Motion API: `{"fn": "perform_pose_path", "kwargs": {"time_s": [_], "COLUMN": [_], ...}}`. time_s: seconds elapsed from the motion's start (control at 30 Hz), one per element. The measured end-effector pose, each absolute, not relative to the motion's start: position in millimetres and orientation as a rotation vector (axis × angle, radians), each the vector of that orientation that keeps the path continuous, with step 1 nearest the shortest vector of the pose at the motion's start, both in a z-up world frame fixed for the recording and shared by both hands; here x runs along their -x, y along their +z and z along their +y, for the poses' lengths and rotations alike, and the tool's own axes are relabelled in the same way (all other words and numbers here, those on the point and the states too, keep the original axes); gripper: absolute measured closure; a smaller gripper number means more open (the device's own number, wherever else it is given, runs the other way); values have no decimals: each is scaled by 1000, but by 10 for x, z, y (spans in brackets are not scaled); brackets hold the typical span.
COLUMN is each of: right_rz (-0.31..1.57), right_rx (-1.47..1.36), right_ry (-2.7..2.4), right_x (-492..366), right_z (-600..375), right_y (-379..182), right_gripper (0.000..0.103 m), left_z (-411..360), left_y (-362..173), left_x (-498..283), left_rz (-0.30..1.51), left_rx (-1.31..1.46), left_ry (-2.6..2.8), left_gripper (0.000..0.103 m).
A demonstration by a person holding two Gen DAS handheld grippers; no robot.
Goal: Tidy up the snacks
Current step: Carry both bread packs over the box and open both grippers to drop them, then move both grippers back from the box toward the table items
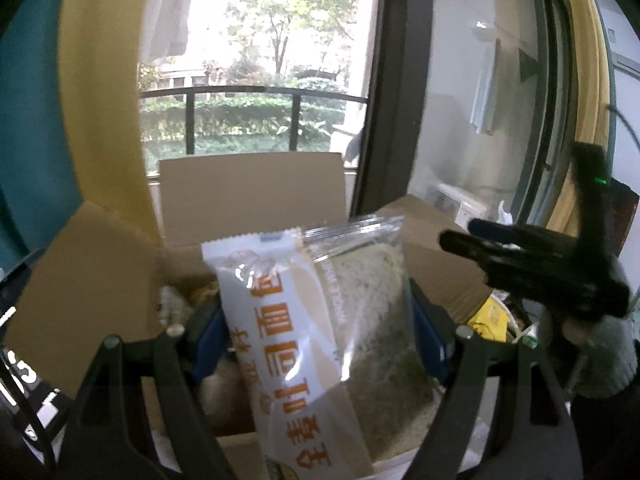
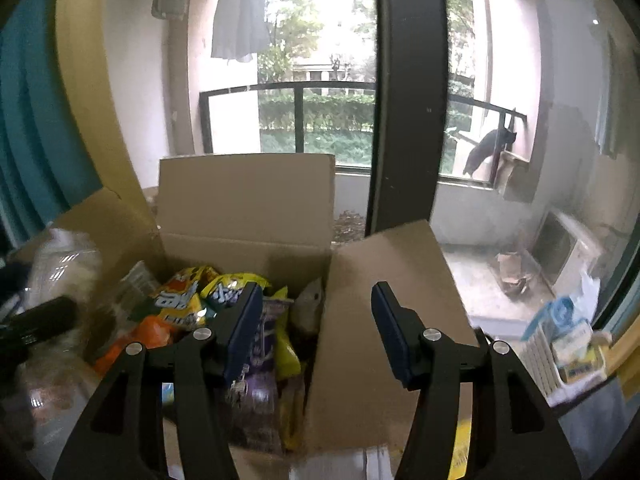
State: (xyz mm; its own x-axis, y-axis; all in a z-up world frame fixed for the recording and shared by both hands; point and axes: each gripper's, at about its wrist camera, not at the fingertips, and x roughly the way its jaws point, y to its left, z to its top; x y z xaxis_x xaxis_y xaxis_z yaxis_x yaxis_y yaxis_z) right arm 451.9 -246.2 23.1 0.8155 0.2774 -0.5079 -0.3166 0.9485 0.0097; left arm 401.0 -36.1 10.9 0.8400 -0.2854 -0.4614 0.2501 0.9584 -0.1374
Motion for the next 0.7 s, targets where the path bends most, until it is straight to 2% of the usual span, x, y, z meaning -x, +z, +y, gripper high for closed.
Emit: {"fn": "perform_pose_path", "kwargs": {"time_s": [0.3, 0.37, 0.43, 0.7], "right_rz": [516, 515, 519, 559], "right_rx": [17, 7, -6, 8], "right_ry": [351, 348, 348, 355], "right_x": [-4016, -3965, -3922, -3774], "right_z": [-2839, -2900, -2960, -3014], "right_y": [249, 251, 245, 166], "right_gripper": [43, 43, 43, 43], "left_z": [-847, -925, -974, -857], "left_y": [18, -34, -58, 88], "left_x": [-4517, -4657, -4750, -4614], "left_rz": [541, 583, 592, 553], "left_rx": [86, 80, 95, 114], "left_ry": [-325, -328, -331, -291], "left_gripper": [22, 19, 8, 6]}}
